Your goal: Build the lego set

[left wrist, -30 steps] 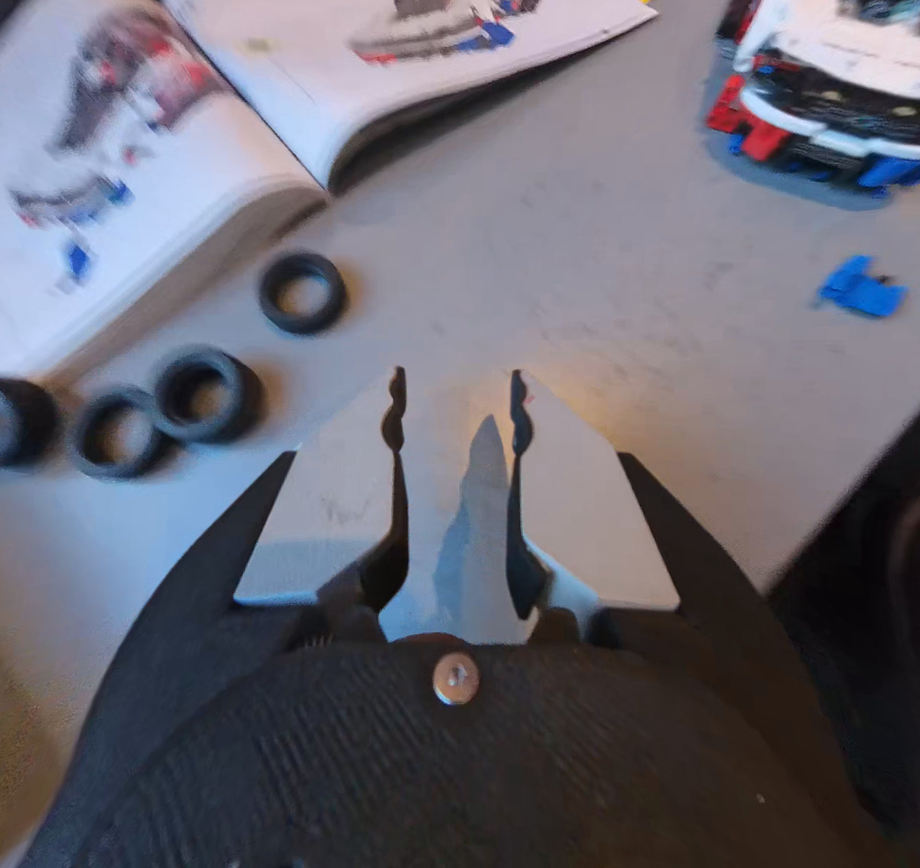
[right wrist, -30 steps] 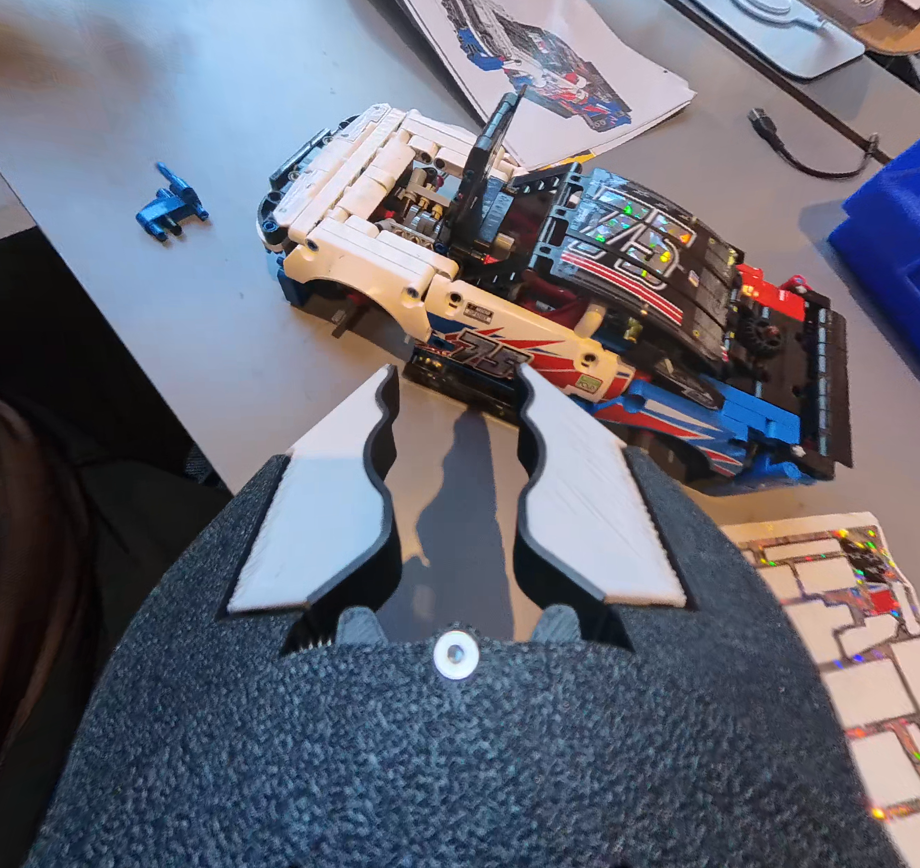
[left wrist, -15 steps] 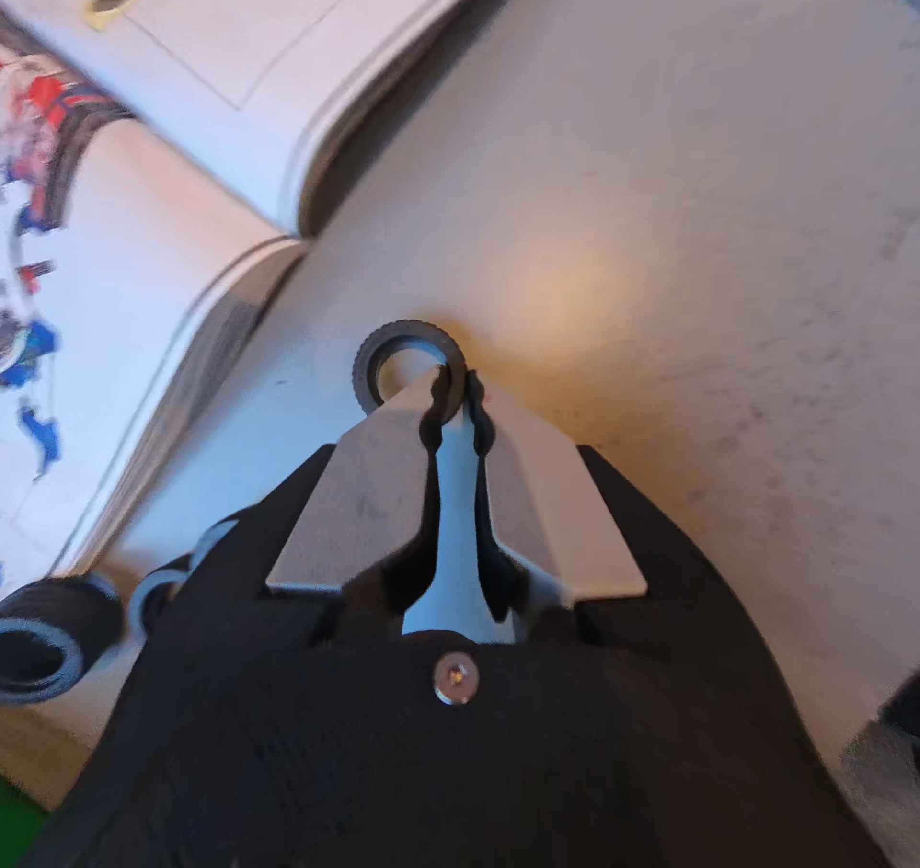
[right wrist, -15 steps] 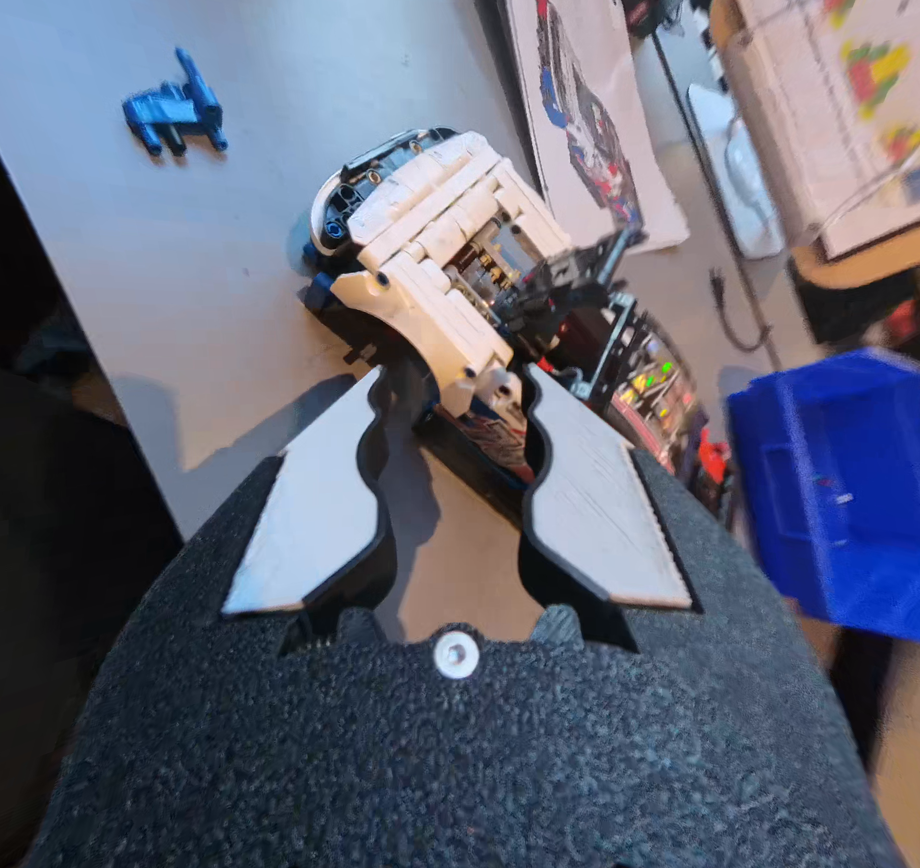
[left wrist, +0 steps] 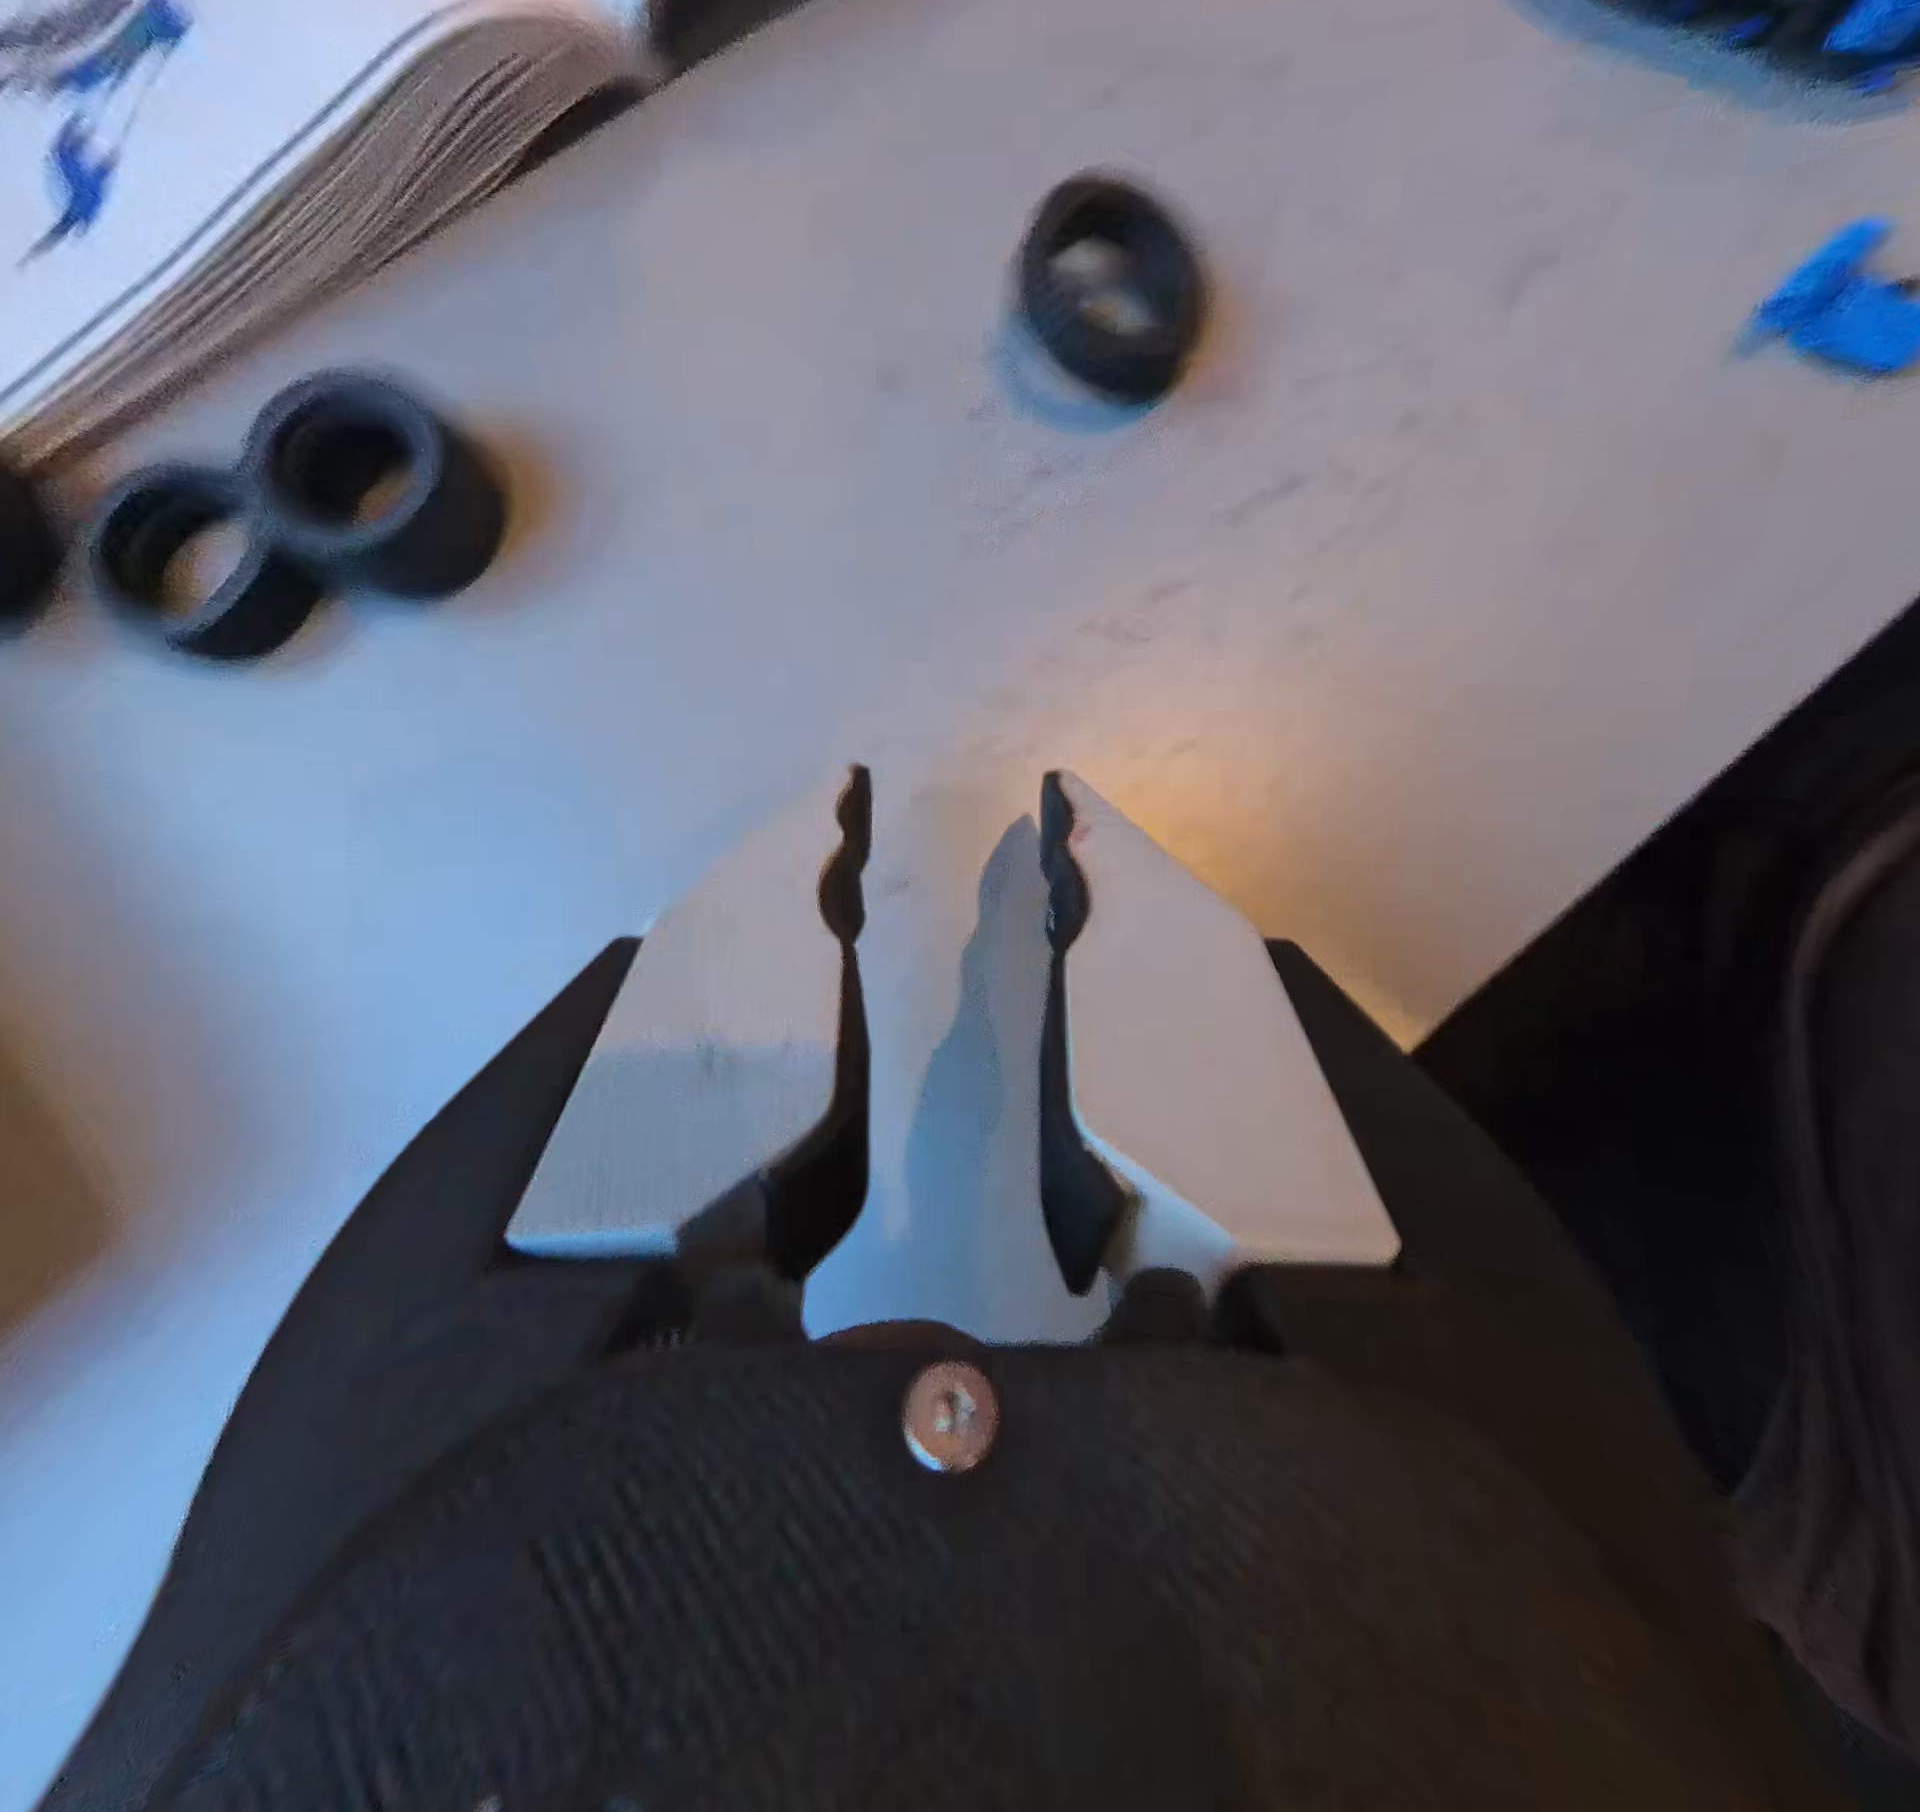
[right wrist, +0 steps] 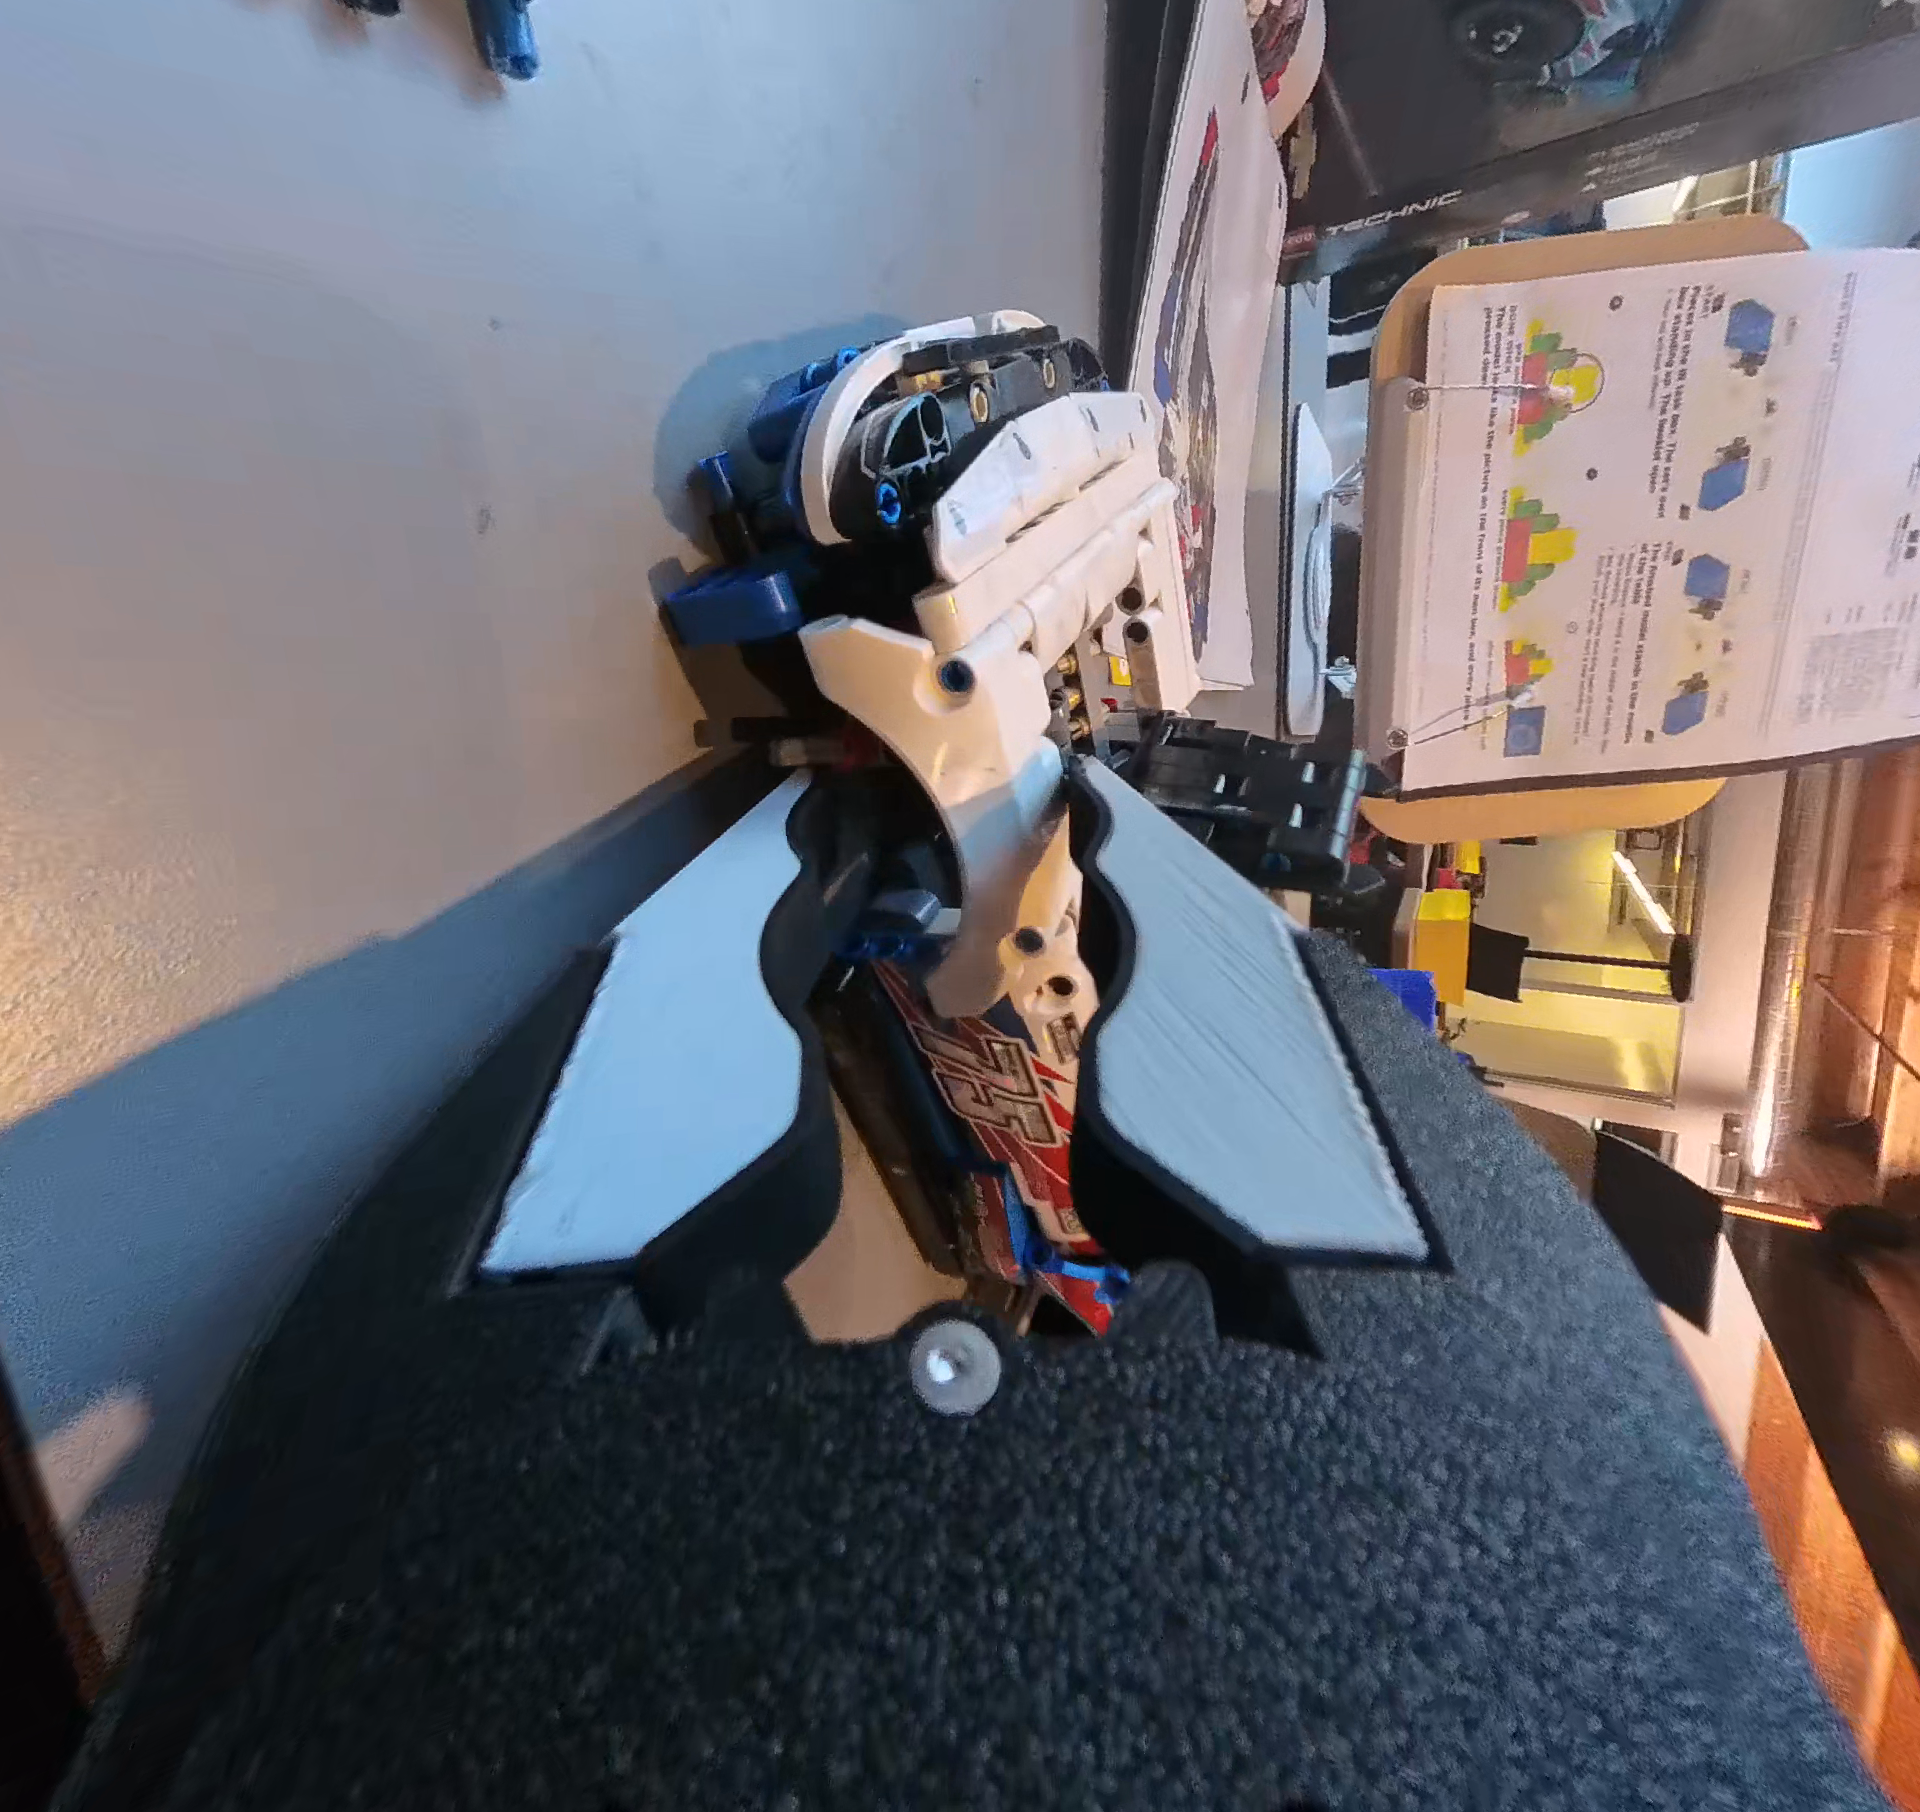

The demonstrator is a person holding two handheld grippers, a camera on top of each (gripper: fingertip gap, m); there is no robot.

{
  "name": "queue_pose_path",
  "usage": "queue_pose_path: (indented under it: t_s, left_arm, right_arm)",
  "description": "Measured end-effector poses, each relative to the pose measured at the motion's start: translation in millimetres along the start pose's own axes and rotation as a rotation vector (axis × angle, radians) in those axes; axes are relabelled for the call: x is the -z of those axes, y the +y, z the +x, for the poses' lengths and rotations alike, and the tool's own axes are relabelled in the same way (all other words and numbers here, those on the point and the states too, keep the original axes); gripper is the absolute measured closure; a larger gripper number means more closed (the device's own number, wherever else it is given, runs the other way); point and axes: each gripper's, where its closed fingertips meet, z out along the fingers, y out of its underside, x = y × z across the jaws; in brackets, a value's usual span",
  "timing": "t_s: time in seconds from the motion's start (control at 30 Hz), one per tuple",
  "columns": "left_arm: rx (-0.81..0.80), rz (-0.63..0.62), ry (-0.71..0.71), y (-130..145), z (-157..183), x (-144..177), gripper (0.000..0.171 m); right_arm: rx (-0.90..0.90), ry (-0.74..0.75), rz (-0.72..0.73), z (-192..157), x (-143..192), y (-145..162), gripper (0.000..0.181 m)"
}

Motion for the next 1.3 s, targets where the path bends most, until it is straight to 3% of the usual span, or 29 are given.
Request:
queue_pose_path:
  t_s: [0.2, 0.33, 0.4, 0.5, 0.53, 0.6, 0.7, 0.77, 0.87, 1.0, 1.13, 1.3]
  left_arm:
    - [0.135, 0.007, -0.187, 20.7, -82.5, 6.6, 0.139]
    - [0.177, 0.072, -0.154, 5.9, -98.6, 0.1, 0.129]
    - [0.063, 0.105, -0.131, -17.8, -94.0, -3.6, 0.128]
    - [-0.232, 0.049, -0.203, -47.1, -101.3, -16.5, 0.129]
    - [-0.299, -0.004, -0.185, -48.7, -102.0, -26.0, 0.13]
    - [-0.313, -0.178, -0.108, -34.5, -103.2, -45.9, 0.15]
    - [-0.342, -0.228, -0.083, -34.1, -105.1, -55.6, 0.167]
    - [-0.354, -0.196, -0.066, -49.3, -88.6, -53.2, 0.167]
    - [-0.481, -0.081, 0.071, -93.2, -4.0, -45.1, 0.167]
    - [-0.702, -0.112, 0.194, -101.7, 91.8, -78.4, 0.167]
    - [-0.747, -0.145, 0.238, -92.4, 119.9, -105.2, 0.167]
    - [-0.719, -0.127, 0.241, -100.9, 125.7, -113.1, 0.164]
  right_arm:
    - [-0.021, 0.027, -0.02, 2.0, -3.8, -1.1, 0.137]
    - [-0.026, 0.039, -0.022, 2.3, -4.8, -0.7, 0.136]
    - [-0.018, 0.047, -0.027, 3.7, -7.8, -0.6, 0.136]
    - [0.017, 0.073, -0.06, 9.6, -16.5, 1.5, 0.14]
    - [0.031, 0.081, -0.074, 11.4, -20.3, 3.3, 0.141]
    - [0.052, 0.087, -0.093, 13.3, -26.8, 6.2, 0.141]
    - [0.06, 0.09, -0.089, 16.1, -30.9, 6.6, 0.142]
    - [0.066, 0.089, -0.095, 17.6, -31.9, 7.3, 0.142]
    - [0.01, 0.154, -0.069, 35.9, -26.1, 6.8, 0.17]
    - [-0.043, 0.096, -0.06, 44.2, -27.2, 10.4, 0.167]
    - [0.064, 0.162, -0.074, 37.8, -31.2, 13.9, 0.165]
    - [0.036, 0.174, -0.043, 32.8, -26.4, 12.3, 0.157]
